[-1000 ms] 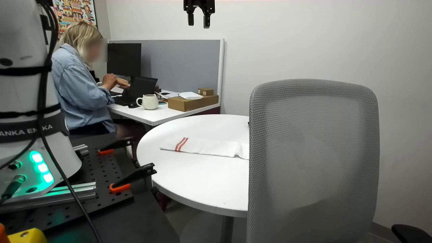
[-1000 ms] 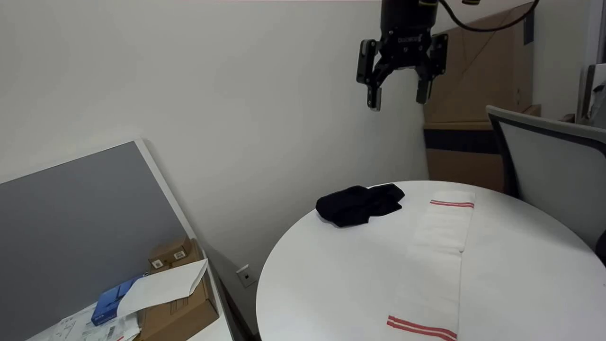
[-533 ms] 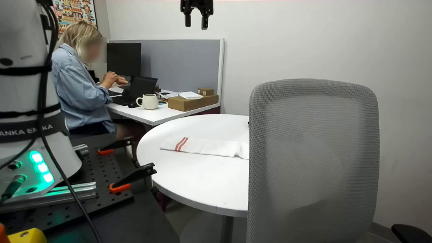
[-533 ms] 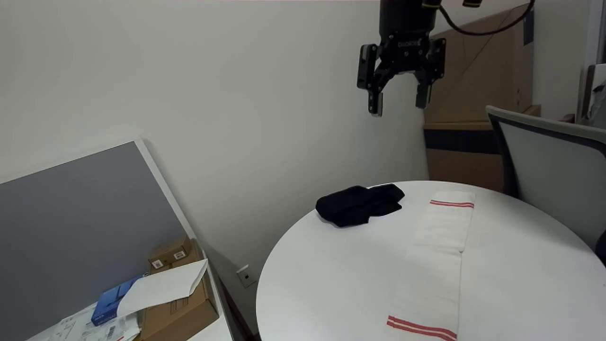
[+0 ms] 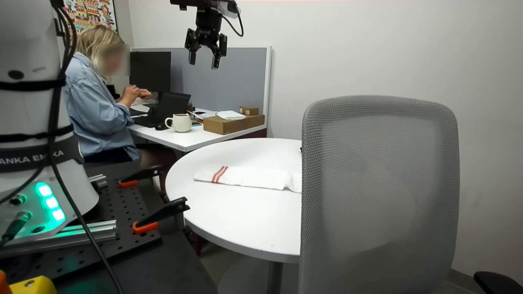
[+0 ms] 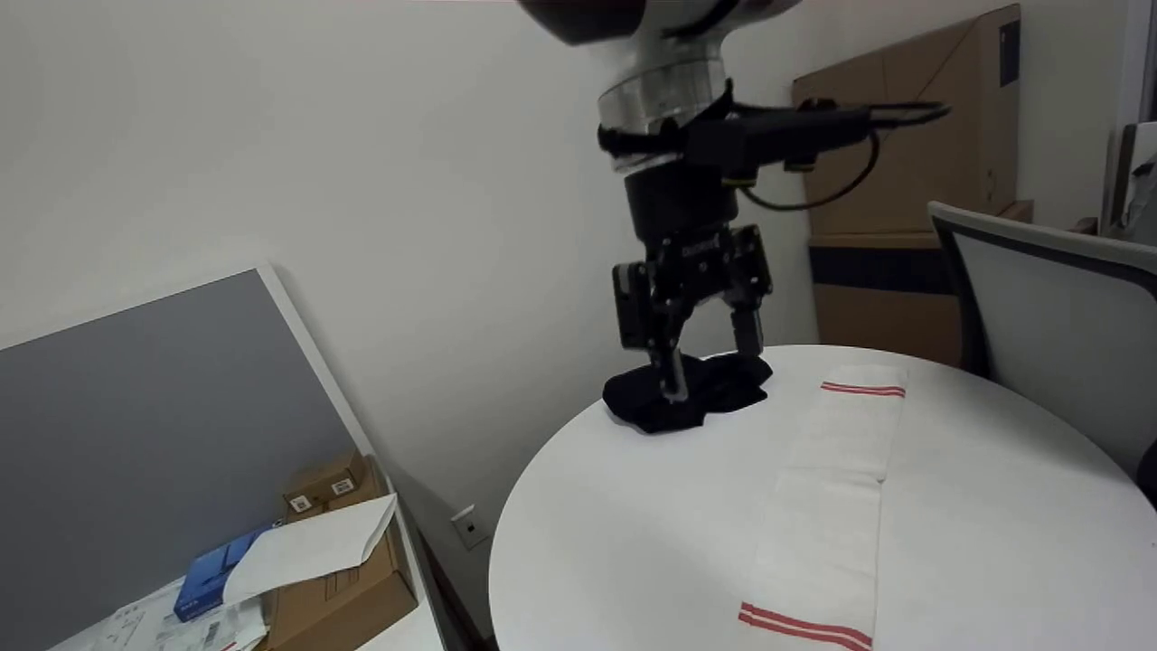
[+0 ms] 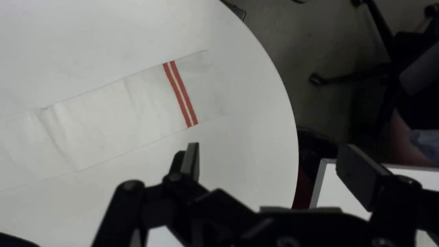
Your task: Fold the towel in three
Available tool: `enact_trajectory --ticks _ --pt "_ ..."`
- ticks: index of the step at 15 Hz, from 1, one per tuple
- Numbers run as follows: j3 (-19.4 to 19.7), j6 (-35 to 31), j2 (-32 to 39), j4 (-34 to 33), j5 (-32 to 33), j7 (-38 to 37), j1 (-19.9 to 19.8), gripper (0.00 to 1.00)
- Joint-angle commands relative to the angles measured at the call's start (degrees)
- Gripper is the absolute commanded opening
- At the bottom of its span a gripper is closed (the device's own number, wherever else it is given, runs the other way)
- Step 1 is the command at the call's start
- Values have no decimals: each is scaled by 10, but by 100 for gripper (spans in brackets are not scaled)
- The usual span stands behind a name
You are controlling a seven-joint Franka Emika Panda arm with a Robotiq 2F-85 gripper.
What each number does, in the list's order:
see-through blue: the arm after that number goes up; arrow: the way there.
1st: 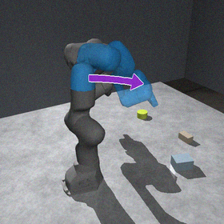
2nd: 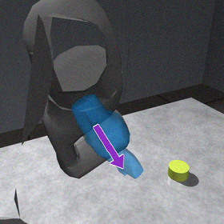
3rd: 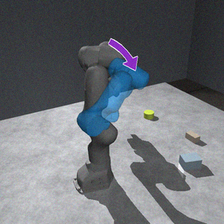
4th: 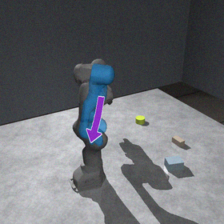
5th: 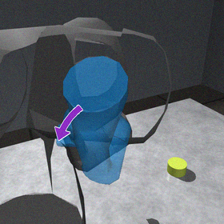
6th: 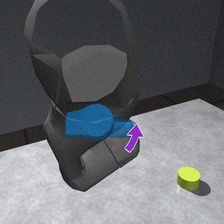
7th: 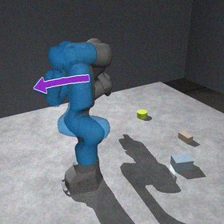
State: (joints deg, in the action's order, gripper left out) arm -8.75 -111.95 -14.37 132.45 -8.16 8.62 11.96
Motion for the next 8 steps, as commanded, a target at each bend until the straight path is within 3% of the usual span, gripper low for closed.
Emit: enact_trajectory --ticks 1,4,8 --pt "-41 1 91 -22 52 0 19 100" --pt "-66 -5 166 -28 132 -9 30 100" --pt "-67 -44 249 -29 267 11 39 100"
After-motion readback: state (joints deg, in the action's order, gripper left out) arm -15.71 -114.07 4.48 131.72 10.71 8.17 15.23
